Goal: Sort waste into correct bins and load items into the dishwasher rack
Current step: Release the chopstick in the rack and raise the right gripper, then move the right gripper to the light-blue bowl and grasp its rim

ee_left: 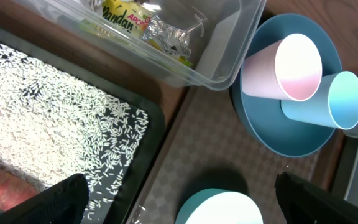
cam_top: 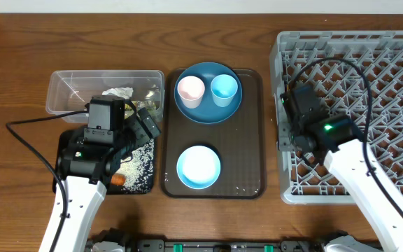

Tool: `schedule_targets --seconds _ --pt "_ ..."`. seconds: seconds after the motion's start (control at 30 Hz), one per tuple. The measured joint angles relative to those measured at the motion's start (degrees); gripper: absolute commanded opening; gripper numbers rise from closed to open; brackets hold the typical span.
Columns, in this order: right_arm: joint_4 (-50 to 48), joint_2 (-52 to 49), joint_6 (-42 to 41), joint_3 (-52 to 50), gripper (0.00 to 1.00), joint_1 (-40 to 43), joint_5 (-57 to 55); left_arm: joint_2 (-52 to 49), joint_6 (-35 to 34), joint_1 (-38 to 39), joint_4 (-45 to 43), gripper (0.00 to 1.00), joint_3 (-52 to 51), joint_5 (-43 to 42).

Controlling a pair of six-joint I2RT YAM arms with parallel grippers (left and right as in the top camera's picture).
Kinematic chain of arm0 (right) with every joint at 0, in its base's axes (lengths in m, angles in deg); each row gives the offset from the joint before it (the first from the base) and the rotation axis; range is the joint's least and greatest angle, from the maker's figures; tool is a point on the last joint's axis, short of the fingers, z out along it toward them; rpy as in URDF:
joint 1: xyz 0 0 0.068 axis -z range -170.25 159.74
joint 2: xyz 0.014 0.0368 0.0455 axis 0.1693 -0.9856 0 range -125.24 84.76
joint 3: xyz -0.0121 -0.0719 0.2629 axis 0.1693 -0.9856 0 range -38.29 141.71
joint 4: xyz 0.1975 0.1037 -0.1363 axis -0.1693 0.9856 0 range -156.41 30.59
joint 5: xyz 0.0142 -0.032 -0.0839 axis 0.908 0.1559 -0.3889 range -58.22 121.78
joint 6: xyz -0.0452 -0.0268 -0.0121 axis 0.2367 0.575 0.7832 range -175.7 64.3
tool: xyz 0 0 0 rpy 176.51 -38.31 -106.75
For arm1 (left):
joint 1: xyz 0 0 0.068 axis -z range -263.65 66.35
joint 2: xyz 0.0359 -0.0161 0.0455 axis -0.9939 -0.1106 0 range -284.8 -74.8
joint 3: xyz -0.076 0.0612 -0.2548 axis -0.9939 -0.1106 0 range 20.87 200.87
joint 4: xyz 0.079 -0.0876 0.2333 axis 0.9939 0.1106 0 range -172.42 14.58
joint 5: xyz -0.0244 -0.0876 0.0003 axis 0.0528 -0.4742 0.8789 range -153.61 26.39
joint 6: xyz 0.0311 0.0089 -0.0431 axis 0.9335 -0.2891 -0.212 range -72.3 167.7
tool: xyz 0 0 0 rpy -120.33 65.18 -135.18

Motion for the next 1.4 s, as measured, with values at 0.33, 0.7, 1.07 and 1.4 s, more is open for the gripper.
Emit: schedule_targets --seconds 0.33,0.7,1.07,1.4 --pt "-0.57 1.38 -0.2 5.6 0.5 -0.02 20.37 0.0 0.0 0.0 0.0 0.98 0.0 0.0" --pt "-0.17 1.38 -0.42 5.6 0.99 -0.02 32.44 0.0 0.0 0.0 0.0 0.98 0.0 0.0" --pt "-0.52 1.38 -0.39 5.6 0.01 -3.48 33.64 0.0 0.0 0.0 0.0 0.98 0.0 0.0" --pt "-1.77 0.26 -5.29 5.6 0.25 -12.52 27.08 0.0 0.0 0.0 0.0 0.98 0.0 0.0"
